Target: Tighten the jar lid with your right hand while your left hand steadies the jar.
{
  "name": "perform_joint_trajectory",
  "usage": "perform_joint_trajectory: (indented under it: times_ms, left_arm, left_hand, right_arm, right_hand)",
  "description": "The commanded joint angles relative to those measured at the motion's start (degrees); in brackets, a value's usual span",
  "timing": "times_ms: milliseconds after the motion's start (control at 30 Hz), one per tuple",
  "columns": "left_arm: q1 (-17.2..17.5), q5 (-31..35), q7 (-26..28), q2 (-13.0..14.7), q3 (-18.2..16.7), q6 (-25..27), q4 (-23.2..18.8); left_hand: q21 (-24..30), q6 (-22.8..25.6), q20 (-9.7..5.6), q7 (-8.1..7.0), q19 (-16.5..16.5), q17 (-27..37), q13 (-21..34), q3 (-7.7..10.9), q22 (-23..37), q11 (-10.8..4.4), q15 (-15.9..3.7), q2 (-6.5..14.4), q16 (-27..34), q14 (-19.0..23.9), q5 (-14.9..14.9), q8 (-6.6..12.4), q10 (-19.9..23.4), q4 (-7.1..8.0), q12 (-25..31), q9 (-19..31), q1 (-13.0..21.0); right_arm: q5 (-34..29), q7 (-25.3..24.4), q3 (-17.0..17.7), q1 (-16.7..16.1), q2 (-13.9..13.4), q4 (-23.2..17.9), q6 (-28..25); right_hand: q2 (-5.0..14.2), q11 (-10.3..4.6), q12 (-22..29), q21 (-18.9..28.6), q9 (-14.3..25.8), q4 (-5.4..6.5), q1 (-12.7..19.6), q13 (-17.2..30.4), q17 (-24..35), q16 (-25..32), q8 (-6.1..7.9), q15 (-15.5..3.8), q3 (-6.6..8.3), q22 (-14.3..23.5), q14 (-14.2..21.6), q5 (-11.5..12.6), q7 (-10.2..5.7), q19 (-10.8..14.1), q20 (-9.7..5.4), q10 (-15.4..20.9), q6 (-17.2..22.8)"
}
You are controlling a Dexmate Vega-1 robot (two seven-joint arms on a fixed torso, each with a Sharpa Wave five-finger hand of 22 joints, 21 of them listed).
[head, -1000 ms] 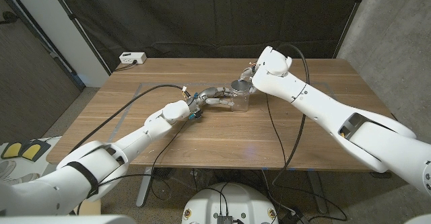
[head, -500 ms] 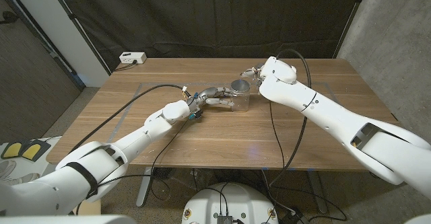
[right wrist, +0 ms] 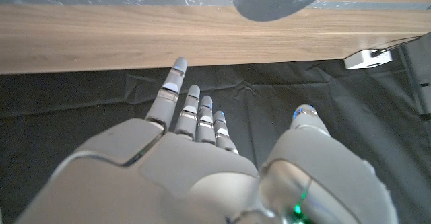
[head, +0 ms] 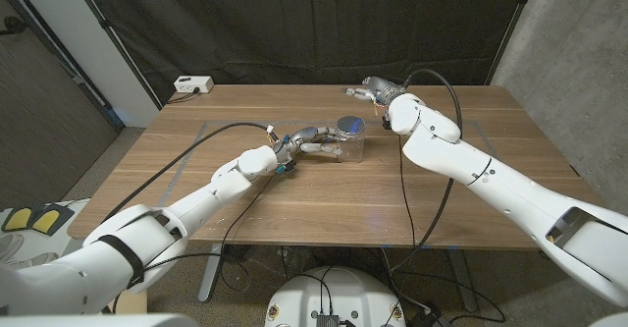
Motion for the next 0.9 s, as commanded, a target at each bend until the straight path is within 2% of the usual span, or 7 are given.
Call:
perform_joint_trajectory:
  times_ms: [33, 167, 267, 333, 567, 700, 900]
  left_arm:
    - [-0.48, 0.10, -0.02, -0.54, 0.18, -0.53, 0.99]
    - [-0.70, 0.13, -0.04, -0.72, 0.24, -0.66, 1.45]
    - [-0.87, 0.12, -0.06, -0.90, 0.28, -0.84, 1.86]
    - [-0.96, 0.14, -0.06, -0.99, 0.31, -0.95, 2.06]
    - [-1.11, -0.08, -0.31, -1.10, 0.25, -1.35, 2.25]
    - [-1.21, 0.04, -0.31, -1.13, 0.32, -1.23, 2.29]
    - [-1.09, 0.23, -0.12, -0.92, 0.35, -0.77, 1.81]
  left_hand:
    - [0.26, 5.10, 4.06, 1.95, 0.23, 0.19, 0.19, 0.20, 0.22, 0.13, -5.59, 7.82, -0.11, -0.16, 0.26, 0.34, 0.37, 0.03, 0.02, 0.45, 7.35]
    - [0.26, 5.05, 4.06, 2.09, 0.21, 0.19, 0.21, 0.17, 0.22, -0.06, -5.52, 7.84, -0.12, -0.23, 0.26, 0.30, 0.35, 0.06, -0.01, 0.46, 7.34]
    - [0.25, 5.07, 4.08, 2.06, 0.17, 0.19, 0.23, 0.15, 0.22, 0.18, -5.48, 7.83, -0.14, -0.31, 0.26, 0.29, 0.44, 0.06, 0.01, 0.46, 7.33]
    - [0.26, 5.17, 4.02, 1.99, 0.20, 0.19, 0.24, 0.13, 0.22, 0.02, -5.48, 7.83, -0.11, -0.25, 0.26, 0.32, 0.42, 0.07, 0.00, 0.46, 7.32]
    - [0.20, 5.13, 4.35, 1.54, 0.04, 0.19, 0.27, 0.08, 0.22, -0.25, -5.36, 7.77, -0.13, -0.36, 0.27, 0.26, 0.38, 0.04, -0.06, 0.46, 7.36]
    - [0.02, 5.13, 4.66, 1.50, -0.42, 0.19, 0.29, 0.06, 0.21, -0.36, -5.19, 7.73, -0.13, -0.41, 0.29, 0.25, 0.22, 0.00, -0.16, 0.46, 7.43]
    - [-0.07, 5.19, 4.73, 1.57, -0.63, 0.20, 0.31, 0.07, 0.20, -0.28, -5.16, 7.80, -0.11, -0.45, 0.29, 0.26, 0.21, 0.03, -0.18, 0.47, 7.45]
  right_arm:
    - [-4.83, 20.50, -7.67, 10.38, -7.77, -1.14, 9.95]
    - [-7.01, 28.46, -9.60, 13.82, -7.50, -0.03, 10.87]
    - [-9.08, 34.59, -11.28, 16.46, -6.95, 0.80, 11.13]
    - [-10.10, 39.96, -12.62, 18.71, -6.31, 1.63, 10.99]
    - [-18.98, 54.43, -18.67, 24.78, -3.57, 3.73, 7.48]
    - [-21.16, 58.06, -18.73, 25.17, -2.94, 4.21, 7.13]
    - [-21.85, 62.60, -17.51, 25.28, -2.44, 4.55, 8.29]
  right_hand:
    - [0.05, -3.24, -0.25, 0.26, 0.91, -2.06, 1.45, 0.88, 0.57, 0.25, -0.35, 0.46, 0.63, 0.28, -7.14, 0.54, -2.25, -3.35, 0.10, -8.26, -9.06]
    - [0.14, -6.28, -0.20, 0.29, 1.24, -2.83, 1.96, 1.24, 0.71, 0.18, 0.00, 1.16, 0.86, 0.30, -10.96, 0.57, -4.74, -4.96, 0.13, -12.09, -11.91]
    - [0.51, -7.44, 0.30, 0.31, 1.41, -3.51, 2.91, 1.45, 0.69, 0.43, 0.69, 1.20, 1.37, 0.31, -12.23, 0.65, -7.59, -5.85, 0.15, -12.88, -11.91]
    - [0.61, -7.80, 0.74, 0.33, 1.47, -3.98, 3.63, 1.53, 0.64, 0.62, 1.23, 1.18, 1.69, 0.31, -12.40, 0.69, -8.02, -6.24, 0.16, -12.46, -11.15]
    - [0.65, -7.41, 2.20, 0.39, 1.61, -4.67, 4.86, 1.87, 0.47, 1.30, 2.43, 1.65, 2.14, 0.32, -11.98, 0.84, -6.35, -7.28, 0.20, -10.66, -8.82]
    - [0.69, -6.75, 2.73, 0.51, 1.65, -5.00, 5.61, 2.04, 0.43, 1.62, 2.71, 1.57, 2.41, 0.36, -11.31, 0.97, -5.61, -7.44, 0.18, -10.11, -8.18]
    - [0.69, -6.66, 2.77, 0.60, 1.67, -5.24, 6.16, 2.12, 0.41, 1.68, 2.73, 1.53, 2.60, 0.39, -11.20, 1.06, -5.86, -7.41, 0.16, -10.40, -8.20]
